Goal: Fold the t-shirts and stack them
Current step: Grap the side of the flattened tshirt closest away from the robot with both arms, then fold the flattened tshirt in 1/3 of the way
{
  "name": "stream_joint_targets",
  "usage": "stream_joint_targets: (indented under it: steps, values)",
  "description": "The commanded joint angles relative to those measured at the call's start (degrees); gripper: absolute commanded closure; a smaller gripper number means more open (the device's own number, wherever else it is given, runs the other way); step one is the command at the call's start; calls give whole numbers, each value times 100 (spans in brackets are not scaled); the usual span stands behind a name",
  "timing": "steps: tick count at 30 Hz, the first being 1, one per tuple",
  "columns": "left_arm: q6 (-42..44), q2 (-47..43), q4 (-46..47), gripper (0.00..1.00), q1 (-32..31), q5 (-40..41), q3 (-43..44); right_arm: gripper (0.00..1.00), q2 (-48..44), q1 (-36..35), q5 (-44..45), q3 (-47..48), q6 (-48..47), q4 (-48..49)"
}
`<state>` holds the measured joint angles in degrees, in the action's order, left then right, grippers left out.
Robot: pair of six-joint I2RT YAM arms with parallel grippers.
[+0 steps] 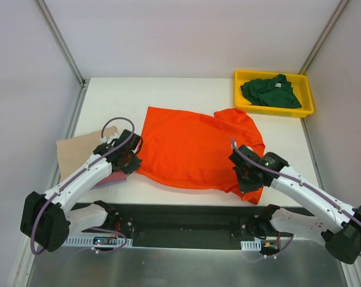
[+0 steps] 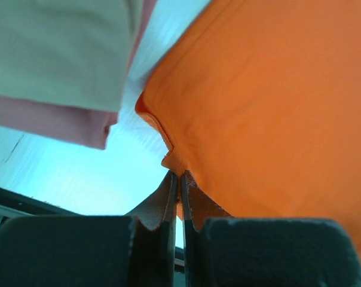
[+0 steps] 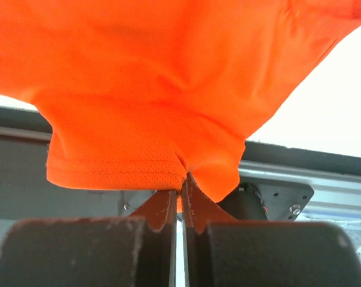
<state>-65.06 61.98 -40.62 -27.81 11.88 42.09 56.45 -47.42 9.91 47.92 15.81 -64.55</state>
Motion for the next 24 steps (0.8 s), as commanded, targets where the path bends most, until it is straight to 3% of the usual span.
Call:
stream_joint_targets:
  steps: [1,9,24]
  values:
    - [168,507,107,100,-58,446,694,100,269,610,353,463,-701,478]
    - [494,1896,353,100,109,385,1653,100,1262,1260,714,973,-1405,934]
    - [687,3153,432,100,487,684,2541,100,2818,2087,995,1571,-2249,2183]
